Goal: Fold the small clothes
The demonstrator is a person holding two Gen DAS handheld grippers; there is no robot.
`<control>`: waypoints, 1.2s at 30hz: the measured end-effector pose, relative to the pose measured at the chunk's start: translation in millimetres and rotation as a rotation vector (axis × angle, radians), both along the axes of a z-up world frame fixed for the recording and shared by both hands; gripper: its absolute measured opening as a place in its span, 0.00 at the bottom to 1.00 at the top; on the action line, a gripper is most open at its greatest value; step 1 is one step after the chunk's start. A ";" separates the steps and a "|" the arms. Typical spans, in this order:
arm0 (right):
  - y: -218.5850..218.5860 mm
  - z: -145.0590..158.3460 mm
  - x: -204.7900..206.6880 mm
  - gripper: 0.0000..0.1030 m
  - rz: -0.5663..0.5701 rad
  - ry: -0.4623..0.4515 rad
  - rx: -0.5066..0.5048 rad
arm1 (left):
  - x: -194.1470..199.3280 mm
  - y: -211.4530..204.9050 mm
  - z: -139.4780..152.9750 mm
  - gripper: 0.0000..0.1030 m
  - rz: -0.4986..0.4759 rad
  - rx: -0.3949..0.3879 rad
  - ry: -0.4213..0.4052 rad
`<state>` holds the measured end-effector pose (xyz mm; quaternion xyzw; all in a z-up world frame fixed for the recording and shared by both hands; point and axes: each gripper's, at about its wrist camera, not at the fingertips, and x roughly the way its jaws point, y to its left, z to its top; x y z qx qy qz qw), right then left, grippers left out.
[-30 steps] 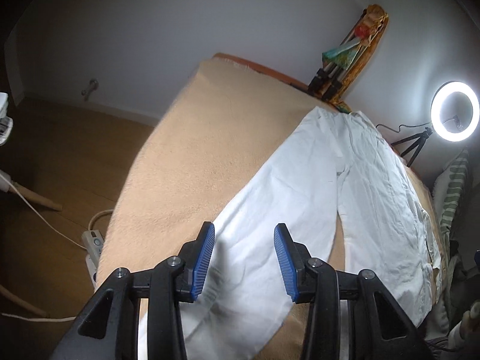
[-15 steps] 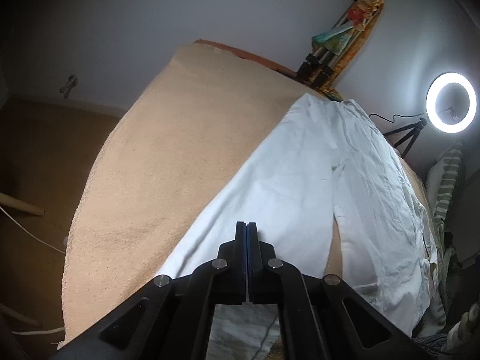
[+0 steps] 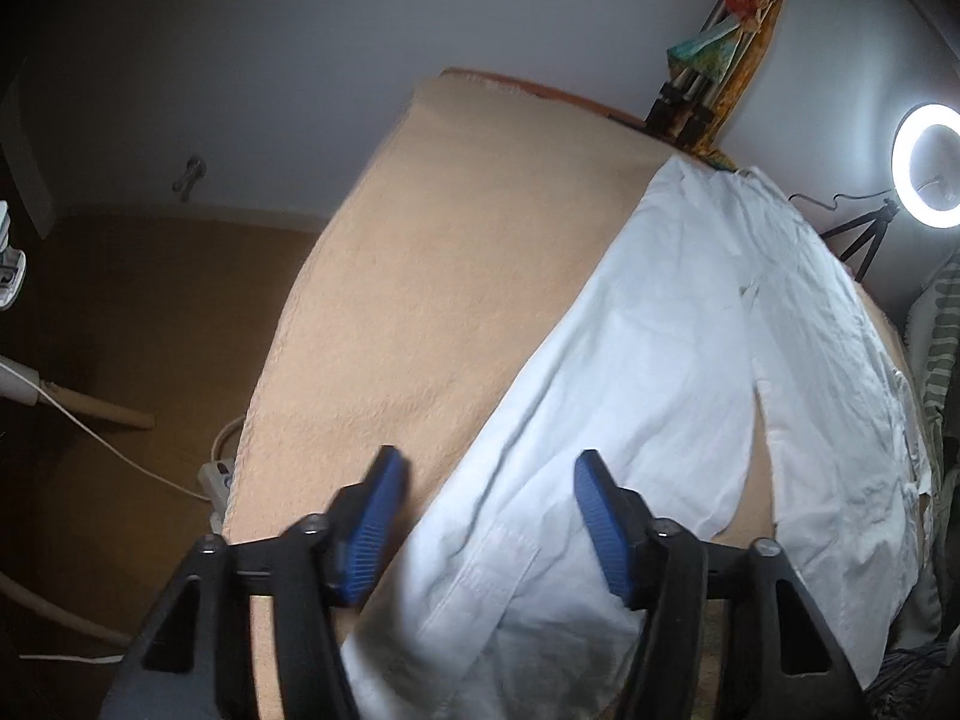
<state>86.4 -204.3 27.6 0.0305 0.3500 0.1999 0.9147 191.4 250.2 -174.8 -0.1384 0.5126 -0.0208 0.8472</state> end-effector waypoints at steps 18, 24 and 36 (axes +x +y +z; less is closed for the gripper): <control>-3.5 -4.7 0.1 0.87 0.000 0.023 0.012 | -29.2 -112.7 86.3 0.00 -0.255 -0.216 -0.237; -19.8 -16.5 13.7 0.75 -0.019 0.125 0.102 | -40.7 -202.4 78.8 0.11 -0.475 -0.143 -0.197; -16.8 -42.2 44.9 0.74 0.014 0.288 0.180 | -77.4 -135.0 107.1 0.58 -0.307 -0.149 -0.275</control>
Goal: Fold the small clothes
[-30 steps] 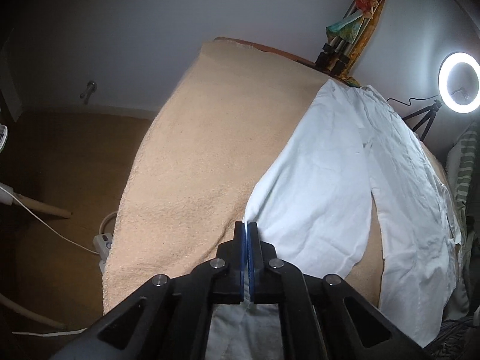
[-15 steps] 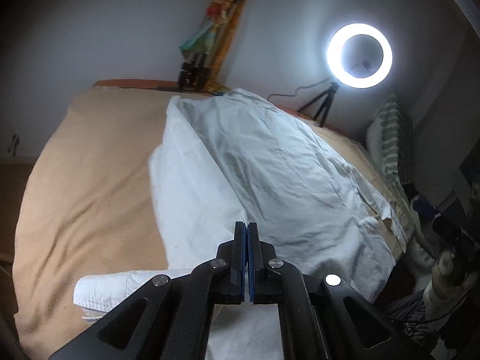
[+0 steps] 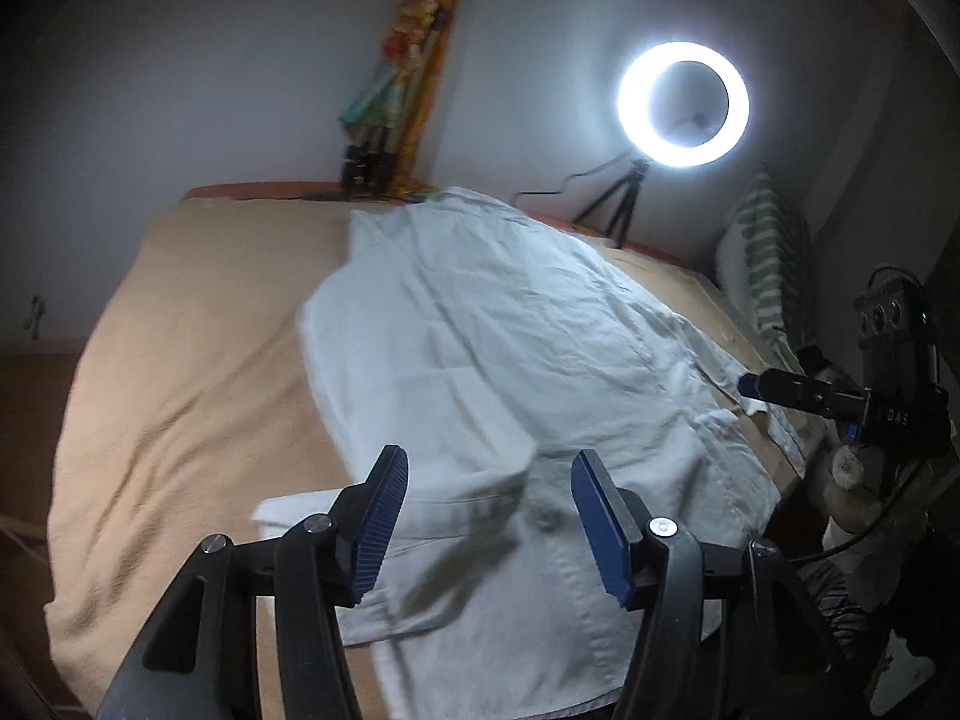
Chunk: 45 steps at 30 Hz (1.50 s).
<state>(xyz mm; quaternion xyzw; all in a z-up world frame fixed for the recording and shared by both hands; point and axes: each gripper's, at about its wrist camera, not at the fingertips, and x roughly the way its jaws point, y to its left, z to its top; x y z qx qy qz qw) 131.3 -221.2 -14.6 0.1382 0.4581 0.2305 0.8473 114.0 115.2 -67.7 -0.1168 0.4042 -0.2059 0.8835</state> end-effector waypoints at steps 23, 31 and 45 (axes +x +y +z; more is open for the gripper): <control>108.5 -96.3 51.6 0.28 0.183 0.289 -0.026 | -13.2 5.2 -30.2 0.10 -0.124 -0.067 0.098; 74.9 -93.8 45.7 0.29 0.150 0.306 -0.022 | -63.2 -41.8 -3.9 0.42 -0.343 -0.067 0.064; 120.7 -83.1 31.5 0.49 0.283 0.157 -0.189 | 31.1 -12.2 -76.8 0.27 -0.025 -0.170 0.303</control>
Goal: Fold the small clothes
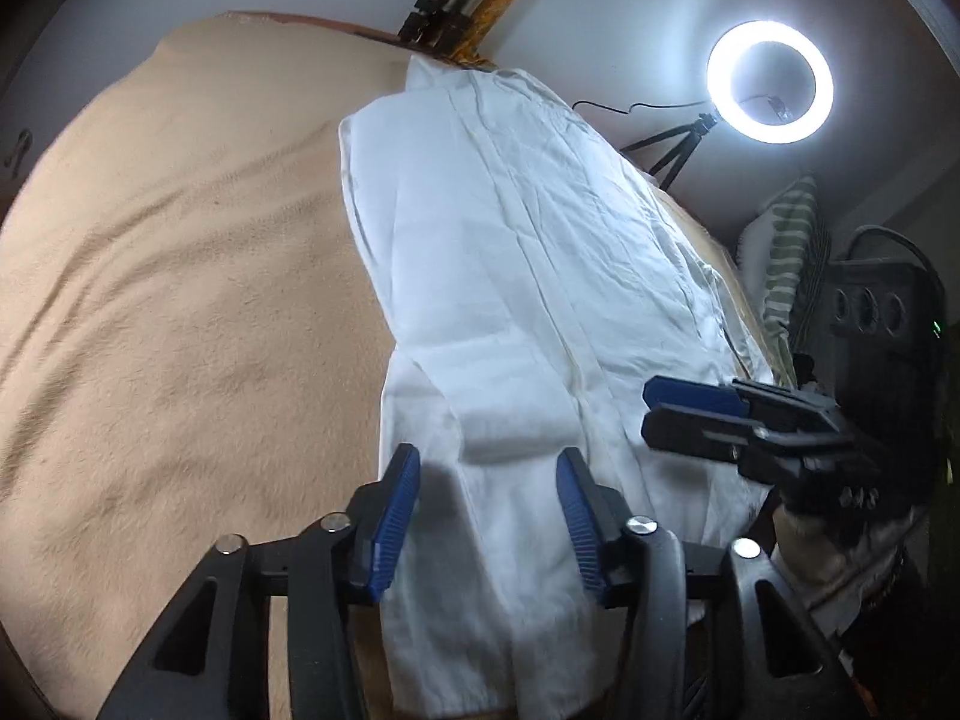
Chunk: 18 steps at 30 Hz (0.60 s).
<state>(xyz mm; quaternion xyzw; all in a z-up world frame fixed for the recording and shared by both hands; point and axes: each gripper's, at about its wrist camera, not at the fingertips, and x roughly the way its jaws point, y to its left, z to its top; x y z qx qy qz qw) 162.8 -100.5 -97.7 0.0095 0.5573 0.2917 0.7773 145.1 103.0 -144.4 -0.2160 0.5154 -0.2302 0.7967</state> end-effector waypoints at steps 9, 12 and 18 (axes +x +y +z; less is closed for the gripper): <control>25.2 -18.0 12.1 0.26 0.034 -0.056 -0.121 | 8.2 6.1 3.1 0.00 0.031 -0.075 -0.032; 22.1 -16.5 16.8 0.10 -0.012 -0.011 -0.042 | 0.3 16.1 18.6 0.00 0.046 -0.069 -0.066; 0.8 -22.3 28.2 0.08 -0.086 0.058 0.084 | -0.6 21.7 21.9 0.00 0.075 0.050 -0.102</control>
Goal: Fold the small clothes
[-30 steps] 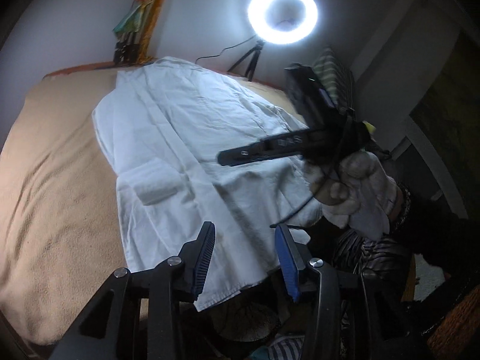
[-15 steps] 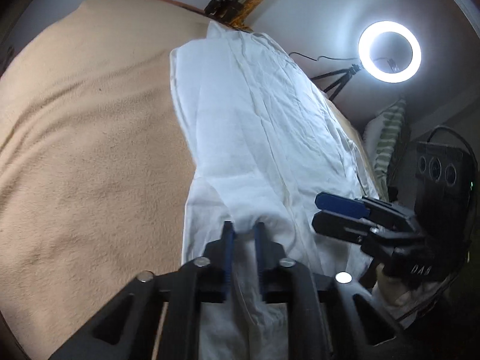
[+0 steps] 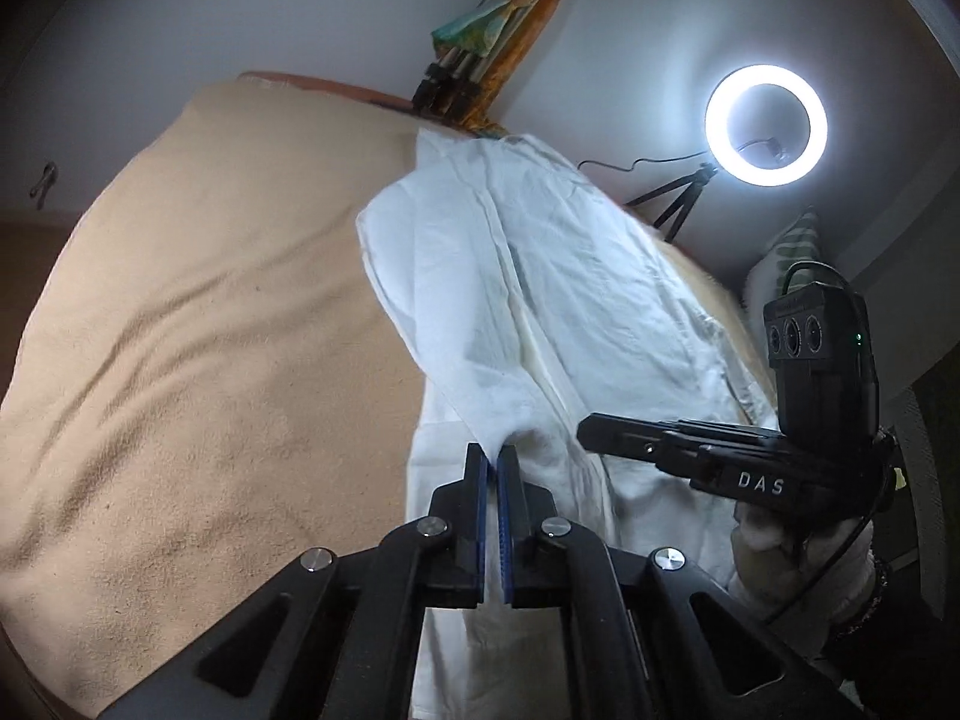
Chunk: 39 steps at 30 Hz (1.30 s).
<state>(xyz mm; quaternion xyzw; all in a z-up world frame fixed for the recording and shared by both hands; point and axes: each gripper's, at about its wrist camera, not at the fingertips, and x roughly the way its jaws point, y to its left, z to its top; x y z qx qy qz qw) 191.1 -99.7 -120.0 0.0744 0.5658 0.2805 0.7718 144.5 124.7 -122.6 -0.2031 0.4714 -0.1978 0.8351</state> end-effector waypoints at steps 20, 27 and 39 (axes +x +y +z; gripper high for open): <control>16.1 -1.5 -46.0 0.08 0.127 -0.109 -0.236 | -29.3 -0.2 -17.8 0.20 0.025 0.153 0.023; 3.8 14.3 -62.7 0.08 0.171 -0.057 -0.239 | -74.1 15.9 -22.5 0.49 0.096 0.124 0.033; 60.7 129.0 -6.1 0.60 0.291 -0.232 -0.173 | -105.0 -7.1 -31.3 0.40 0.087 0.131 -0.004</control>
